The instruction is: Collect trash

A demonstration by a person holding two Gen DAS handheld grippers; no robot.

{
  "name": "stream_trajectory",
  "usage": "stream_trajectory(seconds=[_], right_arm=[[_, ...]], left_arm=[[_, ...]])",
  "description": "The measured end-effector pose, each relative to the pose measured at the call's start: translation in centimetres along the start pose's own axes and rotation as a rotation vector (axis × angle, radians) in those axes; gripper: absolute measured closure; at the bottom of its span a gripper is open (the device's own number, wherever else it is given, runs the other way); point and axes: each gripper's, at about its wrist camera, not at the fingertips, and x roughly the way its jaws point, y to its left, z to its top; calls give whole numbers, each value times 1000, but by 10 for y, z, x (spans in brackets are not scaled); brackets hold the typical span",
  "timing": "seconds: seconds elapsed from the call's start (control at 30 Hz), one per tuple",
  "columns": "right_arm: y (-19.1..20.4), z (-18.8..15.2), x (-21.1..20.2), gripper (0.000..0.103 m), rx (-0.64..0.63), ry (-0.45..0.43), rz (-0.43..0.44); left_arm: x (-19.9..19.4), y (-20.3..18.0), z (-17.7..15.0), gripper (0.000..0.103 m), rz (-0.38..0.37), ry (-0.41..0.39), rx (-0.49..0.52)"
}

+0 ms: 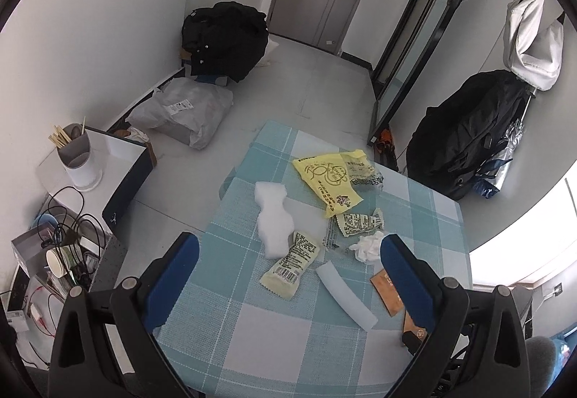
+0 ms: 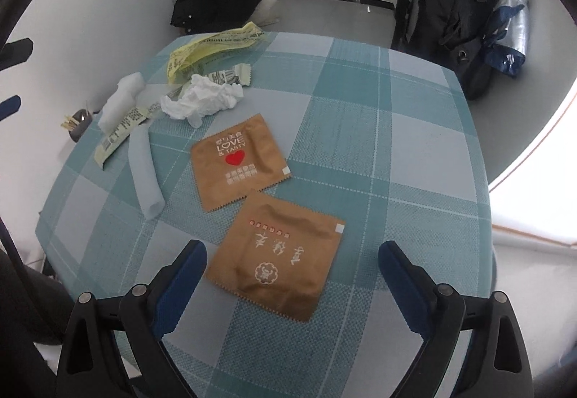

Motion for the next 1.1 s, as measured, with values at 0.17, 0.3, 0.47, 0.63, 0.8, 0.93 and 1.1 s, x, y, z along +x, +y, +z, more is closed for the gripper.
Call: stream_trajectory(seconds=[0.17,0.3,0.47,0.63,0.8,0.93,1.1], right_arm=[[9,-1,3,24,-64,-22,-40],[12,-1,2,34,-87,-24,-32],[13,-2,-1,52,-96,-32,-34],[10,-4,-5,62,-94,-45,-37],[6,-5,-8,98,-73,-45,3],[9,-8,-8,103,-76,-37,47],[8,-6,-18,97,-45,-68,108]], left_arm=[[4,3,0,4,-4,19,-12],[8,1,0,4,-1,32,-11],[9,-2,0,4,2,28,-3],[12,-6,0,4,7,32,4],[14,-7,-1,4,13,34,2],[14,-8,-1,4,18,38,-2],[15,-6,-1,4,18,41,-14]])
